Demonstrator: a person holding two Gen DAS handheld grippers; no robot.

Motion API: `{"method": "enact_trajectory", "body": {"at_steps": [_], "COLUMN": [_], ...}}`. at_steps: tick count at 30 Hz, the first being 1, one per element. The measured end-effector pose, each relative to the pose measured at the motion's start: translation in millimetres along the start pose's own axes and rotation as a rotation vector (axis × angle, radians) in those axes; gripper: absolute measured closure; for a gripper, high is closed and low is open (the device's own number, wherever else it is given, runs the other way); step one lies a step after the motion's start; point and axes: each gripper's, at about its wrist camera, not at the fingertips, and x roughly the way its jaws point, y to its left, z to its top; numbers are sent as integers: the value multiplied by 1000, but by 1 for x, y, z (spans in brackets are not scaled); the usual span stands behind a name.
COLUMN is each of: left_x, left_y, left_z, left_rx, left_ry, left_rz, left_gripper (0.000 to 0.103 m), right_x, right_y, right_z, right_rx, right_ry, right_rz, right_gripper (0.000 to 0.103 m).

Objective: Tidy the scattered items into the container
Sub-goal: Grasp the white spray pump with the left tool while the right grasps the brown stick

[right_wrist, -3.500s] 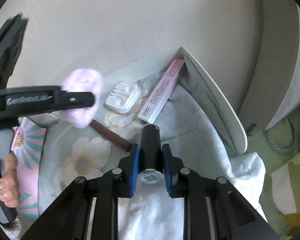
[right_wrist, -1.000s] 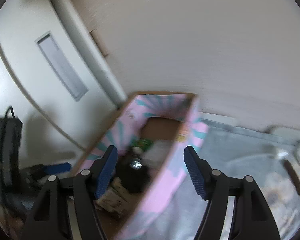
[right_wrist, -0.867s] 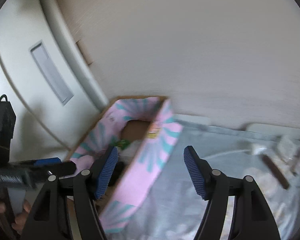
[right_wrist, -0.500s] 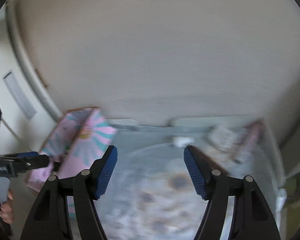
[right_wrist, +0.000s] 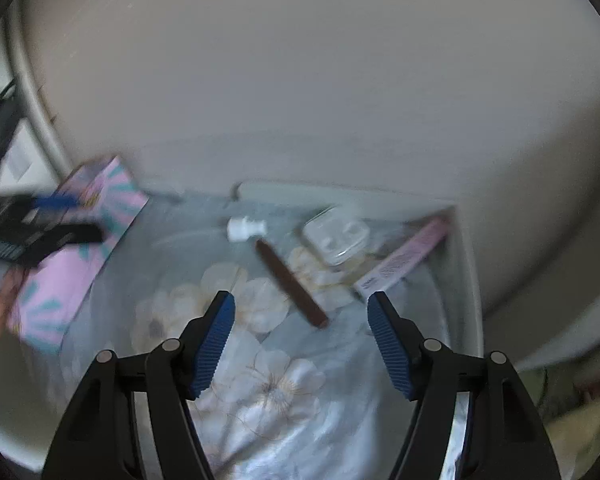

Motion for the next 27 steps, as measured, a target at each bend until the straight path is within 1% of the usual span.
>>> {"method": "enact_trajectory", "body": {"at_steps": [2,4,6,8,10,11,12,13,17,18,19,20,22,26,27], "left_x": [22,39,53,64,74,80,84,87,96,97,100,101,102,103,104], "left_y": [-9,-16,-20,-23,-24,-24,-25,-27,-27,-27,-26,-25,-23,-20,-21], "left_z": [11,18,23,26,27,28,28,28,29,29,29,28,29,26,25], "left_rx": [60,97,123,139,143,144,147,151,154,152,149,144,125,113,118], "left_ry": [3,8,9,12,27,40,50,57,61,64,65,67,67,72,78], "left_rz": [-2,-16,-49,-79,-97,-106,-108,-106,-118,-122,-125,-133,-168,-205,-208], "left_gripper": [1,2,2,4,12,15,18,19,19,21,28,31,39,49,55], "right_x": [18,29,42,50,57,60,65,68,75,76,77,79,82,87,88], "right_y": [0,1,2,1,-1,-2,-4,-5,-12,-12,-13,-14,-14,-12,-11], "right_z": [0,0,-1,-2,-2,-2,-1,0,4,5,6,7,9,10,10], "right_rx": [-60,-106,-159,-185,-196,-198,-199,-200,-197,-198,-199,-201,-208,-235,-242], "right_ry": [45,67,87,99,100,103,112,118,115,113,112,112,118,127,129], "right_rz": [49,64,82,98,114,116,120,124,144,151,156,161,169,187,192], "right_gripper": [38,39,42,44,46,48,56,60,60,60,60,60,67,69,69]}}
